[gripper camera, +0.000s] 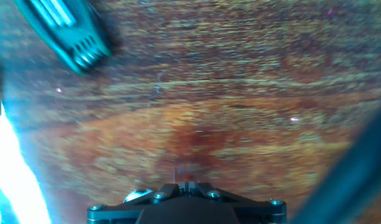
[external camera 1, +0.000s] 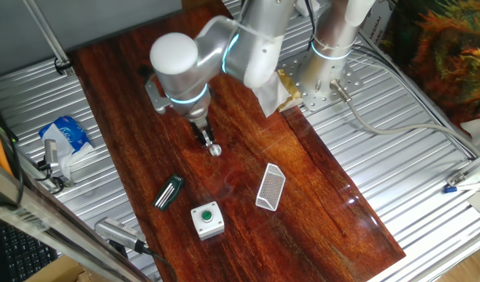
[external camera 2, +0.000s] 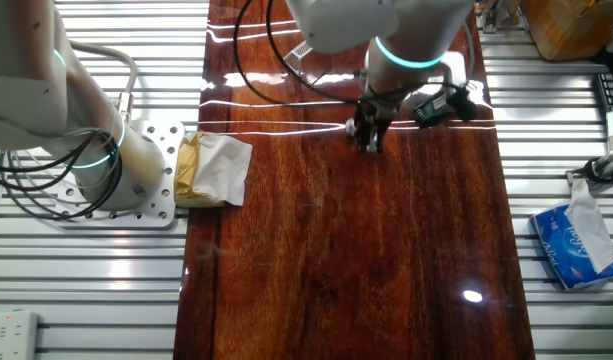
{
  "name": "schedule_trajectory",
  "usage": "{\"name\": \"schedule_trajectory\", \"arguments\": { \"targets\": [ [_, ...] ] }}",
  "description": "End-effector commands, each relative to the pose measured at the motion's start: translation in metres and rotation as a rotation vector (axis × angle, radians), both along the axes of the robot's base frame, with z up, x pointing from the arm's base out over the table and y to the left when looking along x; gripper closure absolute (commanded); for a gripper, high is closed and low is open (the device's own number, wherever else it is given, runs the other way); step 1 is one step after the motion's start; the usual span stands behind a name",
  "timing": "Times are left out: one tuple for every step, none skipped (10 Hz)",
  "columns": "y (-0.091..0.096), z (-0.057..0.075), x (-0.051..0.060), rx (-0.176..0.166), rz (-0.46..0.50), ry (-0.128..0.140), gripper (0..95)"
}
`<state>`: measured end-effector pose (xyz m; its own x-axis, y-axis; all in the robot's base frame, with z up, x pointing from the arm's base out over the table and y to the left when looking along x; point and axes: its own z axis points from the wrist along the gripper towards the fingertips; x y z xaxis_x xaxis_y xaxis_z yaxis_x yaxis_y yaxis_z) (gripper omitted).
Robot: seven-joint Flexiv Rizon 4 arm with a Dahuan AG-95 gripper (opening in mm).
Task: Push the soccer ball into the goal
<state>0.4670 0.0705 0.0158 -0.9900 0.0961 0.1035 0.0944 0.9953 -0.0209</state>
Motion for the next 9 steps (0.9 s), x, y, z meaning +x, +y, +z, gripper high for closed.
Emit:
{"name": "schedule_trajectory", "arguments": {
  "targets": [
    [0.0112, 0.0096, -0.0016, 0.031, -0.024, 0.002, 95.0],
    [0.0109, 0.0106, -0.0018, 0.064, -0.036, 0.003, 95.0],
    [0.0109, 0.0106, -0.0018, 0.067, -0.037, 0.003, 95.0],
    [0.0109, 0.0107, -0.0018, 0.058, -0.017, 0.001, 95.0],
    [0.0108, 0.0107, -0.0018, 0.05, -0.008, -0.001, 95.0],
    [0.0108, 0.0107, -0.0018, 0.048, -0.005, -0.002, 95.0],
    [0.0108, 0.0107, -0.0018, 0.049, -0.006, -0.003, 95.0],
    [0.0108, 0.0107, -0.0018, 0.05, -0.005, -0.002, 95.0],
    [0.0108, 0.0107, -0.0018, 0.048, 0.001, -0.003, 95.0]
  ]
}}
